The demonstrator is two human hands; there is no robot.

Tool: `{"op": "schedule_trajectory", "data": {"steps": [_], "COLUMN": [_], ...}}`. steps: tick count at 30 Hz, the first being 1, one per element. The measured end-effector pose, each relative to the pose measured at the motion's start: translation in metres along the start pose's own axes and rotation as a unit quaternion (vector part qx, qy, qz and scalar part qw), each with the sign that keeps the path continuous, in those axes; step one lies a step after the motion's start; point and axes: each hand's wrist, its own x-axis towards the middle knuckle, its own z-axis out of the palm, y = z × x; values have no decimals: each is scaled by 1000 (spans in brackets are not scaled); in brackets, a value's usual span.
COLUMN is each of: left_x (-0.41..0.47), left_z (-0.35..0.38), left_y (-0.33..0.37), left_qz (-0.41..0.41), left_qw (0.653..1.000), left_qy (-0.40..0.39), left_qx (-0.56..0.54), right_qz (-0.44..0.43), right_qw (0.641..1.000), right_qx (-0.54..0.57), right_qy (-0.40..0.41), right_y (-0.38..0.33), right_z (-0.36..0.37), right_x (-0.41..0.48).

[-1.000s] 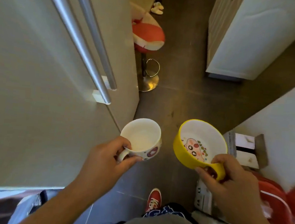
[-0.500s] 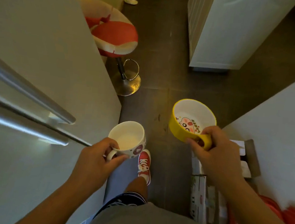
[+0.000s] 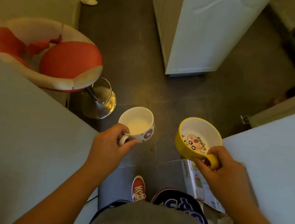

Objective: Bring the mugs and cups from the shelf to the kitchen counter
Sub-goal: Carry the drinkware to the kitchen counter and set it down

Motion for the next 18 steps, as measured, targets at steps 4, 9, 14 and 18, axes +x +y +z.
{"op": "schedule_trajectory", "data": {"steps": [4,9,14,18], "left_x": [80,185,275,333], "left_z": [16,46,58,53], "left_y": [10,30,46,52], "left_qz": [23,62,54,33], "left_qw": [999,995,993,994], "left_qy": [-44,-77,-93,-88], "left_qx": [-2,27,40,49], "right_qz": [56,114,121,87], "right_qw": [998,993,992,995], "right_qx": [-8,7,12,28], "right_qy": [12,25,32,40], "right_y": [15,32,34,21], "right_z": [-12,-19,-41,-61], "right_x": [33,97,189,274]}}
